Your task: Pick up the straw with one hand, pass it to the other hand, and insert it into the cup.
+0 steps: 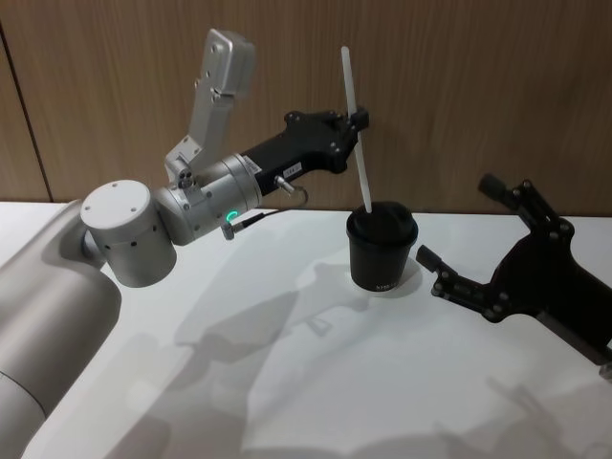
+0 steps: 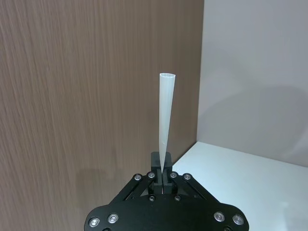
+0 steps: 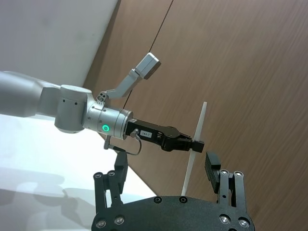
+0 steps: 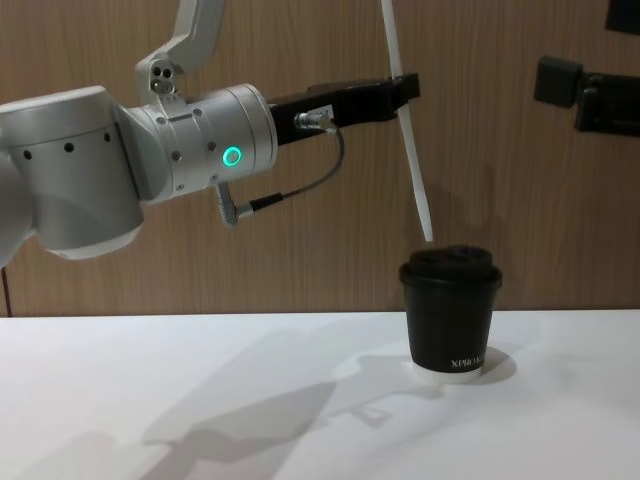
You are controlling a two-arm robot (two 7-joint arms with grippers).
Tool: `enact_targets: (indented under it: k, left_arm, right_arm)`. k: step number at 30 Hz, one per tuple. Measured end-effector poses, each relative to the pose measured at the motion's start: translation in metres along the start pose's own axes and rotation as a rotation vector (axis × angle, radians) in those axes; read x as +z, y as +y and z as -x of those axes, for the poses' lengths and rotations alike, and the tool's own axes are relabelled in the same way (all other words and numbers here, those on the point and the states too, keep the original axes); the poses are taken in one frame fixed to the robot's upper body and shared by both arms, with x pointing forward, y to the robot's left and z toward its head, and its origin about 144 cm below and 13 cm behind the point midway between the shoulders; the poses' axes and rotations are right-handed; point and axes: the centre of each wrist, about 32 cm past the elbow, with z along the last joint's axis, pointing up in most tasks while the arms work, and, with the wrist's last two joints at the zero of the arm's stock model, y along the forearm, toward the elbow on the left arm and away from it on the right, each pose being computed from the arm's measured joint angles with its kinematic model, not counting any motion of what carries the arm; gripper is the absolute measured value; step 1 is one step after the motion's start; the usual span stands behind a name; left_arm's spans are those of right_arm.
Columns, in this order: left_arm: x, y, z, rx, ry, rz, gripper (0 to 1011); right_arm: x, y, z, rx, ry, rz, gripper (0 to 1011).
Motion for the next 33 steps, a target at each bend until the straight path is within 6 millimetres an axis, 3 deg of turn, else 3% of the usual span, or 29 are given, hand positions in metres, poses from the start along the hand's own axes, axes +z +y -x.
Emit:
enact_targets:
  k: [33]
  left_arm:
    - [-0.0057,-0.0072,-0.0024,0.0,0.011,-0.05,5]
  right_arm:
    - [0.0,0.0,0.0,0.0,0.0,0.0,1001]
